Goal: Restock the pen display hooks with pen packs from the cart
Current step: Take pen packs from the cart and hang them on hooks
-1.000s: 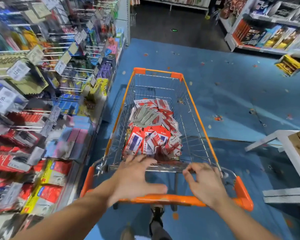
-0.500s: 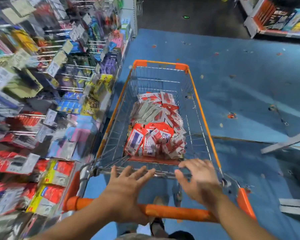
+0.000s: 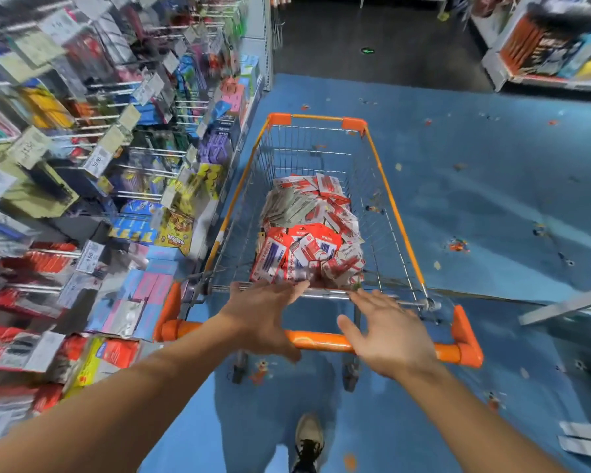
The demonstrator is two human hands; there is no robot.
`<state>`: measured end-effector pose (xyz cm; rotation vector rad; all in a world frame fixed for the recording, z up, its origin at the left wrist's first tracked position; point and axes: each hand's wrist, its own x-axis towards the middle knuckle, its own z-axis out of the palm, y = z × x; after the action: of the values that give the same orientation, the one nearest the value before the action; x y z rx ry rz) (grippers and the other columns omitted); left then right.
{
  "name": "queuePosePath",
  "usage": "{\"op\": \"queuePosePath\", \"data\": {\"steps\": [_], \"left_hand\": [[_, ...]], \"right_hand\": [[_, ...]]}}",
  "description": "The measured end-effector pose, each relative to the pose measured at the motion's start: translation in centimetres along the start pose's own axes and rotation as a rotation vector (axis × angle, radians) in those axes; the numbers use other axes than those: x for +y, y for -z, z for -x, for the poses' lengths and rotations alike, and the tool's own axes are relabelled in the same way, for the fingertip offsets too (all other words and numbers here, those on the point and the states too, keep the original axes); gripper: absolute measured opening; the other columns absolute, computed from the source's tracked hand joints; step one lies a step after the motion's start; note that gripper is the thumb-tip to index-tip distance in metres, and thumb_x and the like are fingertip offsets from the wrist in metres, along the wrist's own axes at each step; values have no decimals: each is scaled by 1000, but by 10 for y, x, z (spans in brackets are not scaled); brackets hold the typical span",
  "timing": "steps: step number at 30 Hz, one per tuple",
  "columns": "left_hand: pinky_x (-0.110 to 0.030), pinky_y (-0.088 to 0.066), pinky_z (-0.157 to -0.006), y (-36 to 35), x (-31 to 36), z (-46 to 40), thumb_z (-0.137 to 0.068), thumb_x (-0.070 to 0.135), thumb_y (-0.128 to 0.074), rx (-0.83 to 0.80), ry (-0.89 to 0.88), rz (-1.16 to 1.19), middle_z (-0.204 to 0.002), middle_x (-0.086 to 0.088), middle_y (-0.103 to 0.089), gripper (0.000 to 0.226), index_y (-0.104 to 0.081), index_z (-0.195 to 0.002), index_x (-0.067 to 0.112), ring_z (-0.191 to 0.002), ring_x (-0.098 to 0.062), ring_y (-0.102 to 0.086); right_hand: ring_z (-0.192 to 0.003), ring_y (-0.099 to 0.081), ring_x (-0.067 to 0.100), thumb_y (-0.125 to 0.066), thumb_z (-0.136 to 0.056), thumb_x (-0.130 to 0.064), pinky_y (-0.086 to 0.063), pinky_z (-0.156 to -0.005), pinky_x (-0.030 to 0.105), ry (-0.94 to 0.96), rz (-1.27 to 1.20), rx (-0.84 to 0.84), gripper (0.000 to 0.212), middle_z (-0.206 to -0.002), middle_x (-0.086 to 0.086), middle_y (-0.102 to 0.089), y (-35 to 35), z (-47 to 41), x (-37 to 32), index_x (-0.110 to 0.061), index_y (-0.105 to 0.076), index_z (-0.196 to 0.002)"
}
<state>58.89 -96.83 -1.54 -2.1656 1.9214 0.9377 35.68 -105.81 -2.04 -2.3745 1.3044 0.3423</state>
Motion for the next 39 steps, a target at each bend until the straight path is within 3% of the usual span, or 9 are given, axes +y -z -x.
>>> {"op": "queuePosePath", "data": {"steps": [6,11,20,23,27,30,33,36,39], "left_hand": [[-66,-26,-119,27,-9,-43,-49,90,-65,2,6,-6,-171,17,-15,134,3,-158,52,-156,-24,-22],[-63,-31,-117,51,-16,-73,-49,91,-68,-5,33,-22,-169,15,-21,133,2,-157,55,-152,-23,-29],[-63,-26,-120,82,-32,-113,-51,86,-73,-11,-9,25,-170,16,-16,137,1,-160,51,-154,-23,-19],[-62,-13,-125,89,-35,-121,-51,86,-75,-54,7,47,-172,13,-12,138,3,-160,51,-158,-28,-11],[-56,-15,-127,97,-42,-133,-54,92,-69,-128,-43,23,-173,8,-9,139,7,-160,47,-158,-31,-7],[-53,-21,-125,106,-48,-136,-60,100,-55,-151,-95,21,-171,7,-16,124,0,-160,50,-157,-31,-12],[-48,-30,-122,122,-52,-149,-72,100,-34,-158,-75,151,-165,4,-36,98,-25,-156,51,-152,-26,-30],[-39,-47,-109,133,-60,-174,-86,84,-44,-146,-53,316,-141,1,-64,73,-53,-143,39,-128,-21,-58],[-32,-52,-101,140,-66,-199,-96,61,-57,-69,32,427,-131,4,-70,50,-62,-135,31,-115,-15,-65]], "right_hand": [[-155,-21,10,-32,-97,-68,-31,-121,43,27,-21,40,72,-167,-14,-28,27,-46,8,-33,-31,-160],[-156,-19,11,-33,-98,-67,-27,-122,39,21,-33,8,71,-168,-13,-27,48,-80,11,-33,-29,-161],[-155,-17,6,-38,-96,-69,-25,-124,42,-18,-72,-7,71,-167,-18,-25,68,-128,14,-39,-29,-160],[-155,-19,6,-38,-94,-72,-25,-124,48,-15,-79,-9,73,-166,-19,-28,71,-139,16,-39,-32,-158],[-149,-28,5,-26,-83,-81,-28,-121,48,-55,-96,-18,80,-159,-21,-37,73,-151,17,-42,-41,-151],[-143,-37,4,-40,-92,-71,-29,-119,46,-102,-109,4,57,-148,-23,-48,72,-162,17,-42,-53,-139],[-131,-48,3,-47,-95,-61,-31,-112,40,-135,-125,28,37,-127,-25,-61,76,-177,16,-41,-64,-121],[-110,-60,8,-50,-98,-50,-40,-104,38,-143,-154,41,18,-102,-23,-66,88,-197,14,-42,-65,-103],[-85,-58,10,-47,-96,-49,-46,-85,32,-152,-188,-1,17,-81,-20,-62,97,-231,15,-43,-61,-87]]}}
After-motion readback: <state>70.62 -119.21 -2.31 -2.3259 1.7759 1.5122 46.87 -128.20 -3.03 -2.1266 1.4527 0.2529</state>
